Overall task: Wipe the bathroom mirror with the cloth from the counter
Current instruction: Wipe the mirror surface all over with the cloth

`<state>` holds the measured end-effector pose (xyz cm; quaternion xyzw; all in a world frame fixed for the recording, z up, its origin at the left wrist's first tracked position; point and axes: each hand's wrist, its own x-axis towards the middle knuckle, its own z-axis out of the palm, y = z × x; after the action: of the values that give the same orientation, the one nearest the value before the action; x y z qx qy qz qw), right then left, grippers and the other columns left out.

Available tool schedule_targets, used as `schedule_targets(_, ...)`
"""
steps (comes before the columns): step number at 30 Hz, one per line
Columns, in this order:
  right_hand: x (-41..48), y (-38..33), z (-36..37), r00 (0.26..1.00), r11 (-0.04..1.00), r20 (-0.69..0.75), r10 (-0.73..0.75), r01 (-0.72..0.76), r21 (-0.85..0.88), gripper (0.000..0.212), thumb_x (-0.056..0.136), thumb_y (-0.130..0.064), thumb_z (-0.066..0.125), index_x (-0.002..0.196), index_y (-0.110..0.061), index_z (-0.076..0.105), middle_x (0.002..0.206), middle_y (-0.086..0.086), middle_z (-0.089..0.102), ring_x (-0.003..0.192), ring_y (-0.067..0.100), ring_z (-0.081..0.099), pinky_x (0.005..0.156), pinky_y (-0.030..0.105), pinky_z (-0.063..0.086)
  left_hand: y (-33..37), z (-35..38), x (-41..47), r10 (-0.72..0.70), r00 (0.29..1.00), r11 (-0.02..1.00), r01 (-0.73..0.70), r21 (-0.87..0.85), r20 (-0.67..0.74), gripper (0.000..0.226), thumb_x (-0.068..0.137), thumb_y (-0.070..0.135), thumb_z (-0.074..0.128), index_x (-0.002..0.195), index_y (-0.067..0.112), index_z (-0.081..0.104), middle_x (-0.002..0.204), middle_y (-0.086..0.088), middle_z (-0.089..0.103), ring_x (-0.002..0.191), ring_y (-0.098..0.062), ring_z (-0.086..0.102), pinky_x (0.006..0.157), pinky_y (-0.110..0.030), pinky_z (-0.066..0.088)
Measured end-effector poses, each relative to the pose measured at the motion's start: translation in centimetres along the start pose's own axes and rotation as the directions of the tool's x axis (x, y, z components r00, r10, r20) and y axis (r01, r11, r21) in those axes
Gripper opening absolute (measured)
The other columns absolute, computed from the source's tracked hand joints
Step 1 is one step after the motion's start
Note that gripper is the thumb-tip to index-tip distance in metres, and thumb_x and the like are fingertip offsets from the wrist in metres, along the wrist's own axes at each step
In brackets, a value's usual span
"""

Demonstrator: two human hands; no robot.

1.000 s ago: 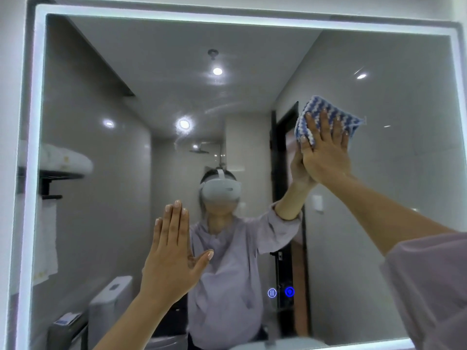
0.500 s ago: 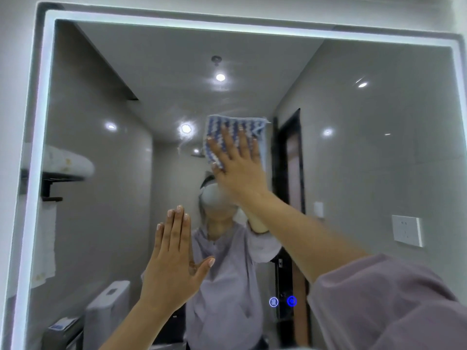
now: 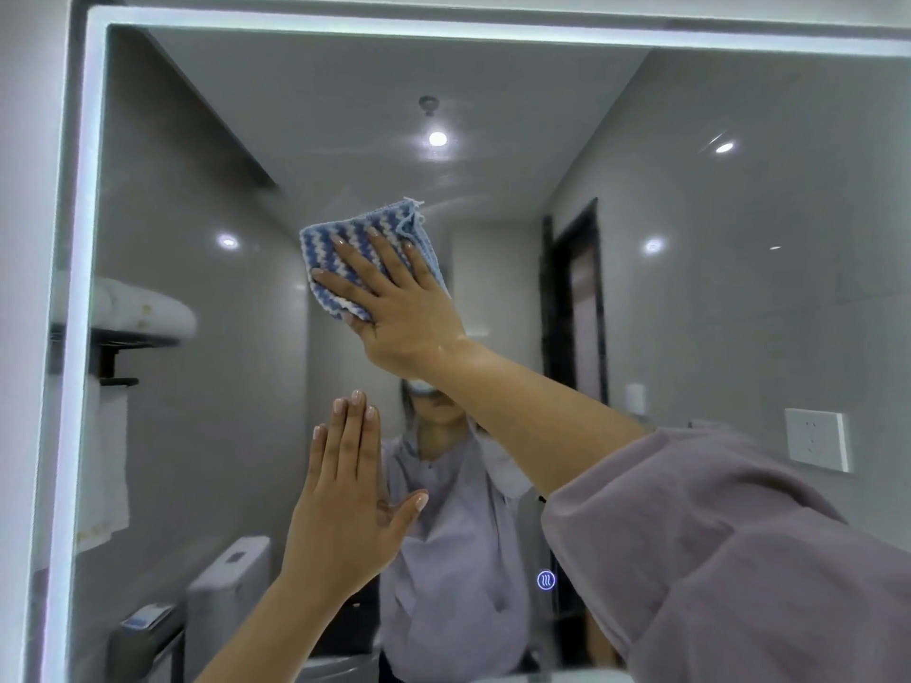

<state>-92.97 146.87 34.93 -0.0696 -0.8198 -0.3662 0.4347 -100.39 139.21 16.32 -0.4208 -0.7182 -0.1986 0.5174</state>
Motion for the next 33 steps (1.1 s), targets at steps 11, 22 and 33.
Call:
schedule_targets(11,-1.0,7.1,-0.2,0.949,0.956,-0.126,0.290,-0.282,0.077,0.054,0.103,-0.042,0.018,0.151,-0.038,-0.005,0.161,-0.005,-0.011,0.147,0.021,-0.017,0.117,0.040,-0.017,0.0,-0.4,-0.1,0.000,1.000,1.000,0.000,0.003,0.027,0.096,0.087,0.067,0.026,0.147,-0.005,0.006,0.158,-0.019,-0.002,0.147,-0.032,0.002,0.117,-0.043,0.006)
schedule_targets(22,-10.0,18.6,0.3,0.766,0.780,-0.146,0.626,-0.609,0.144,0.055,0.101,-0.047,0.018,0.152,-0.037,0.003,0.162,-0.004,-0.003,0.148,0.022,-0.009,0.118,0.036,-0.014,0.1,-0.5,-0.1,0.006,0.999,1.000,-0.005,-0.030,0.036,0.096,0.086,0.066,0.027,0.147,-0.006,0.007,0.158,-0.020,-0.002,0.147,-0.032,0.000,0.117,-0.045,0.008)
schedule_targets(33,-12.6,19.2,0.5,0.650,0.648,-0.042,0.758,-0.745,0.157,0.058,0.102,-0.042,0.024,0.151,-0.037,-0.006,0.161,-0.004,-0.012,0.147,0.021,-0.016,0.114,0.036,-0.018,0.2,-0.3,-0.1,0.004,1.000,0.998,-0.003,-0.064,0.030,0.097,0.086,0.067,0.026,0.147,-0.005,0.002,0.158,-0.019,-0.006,0.147,-0.032,-0.002,0.117,-0.046,0.006)
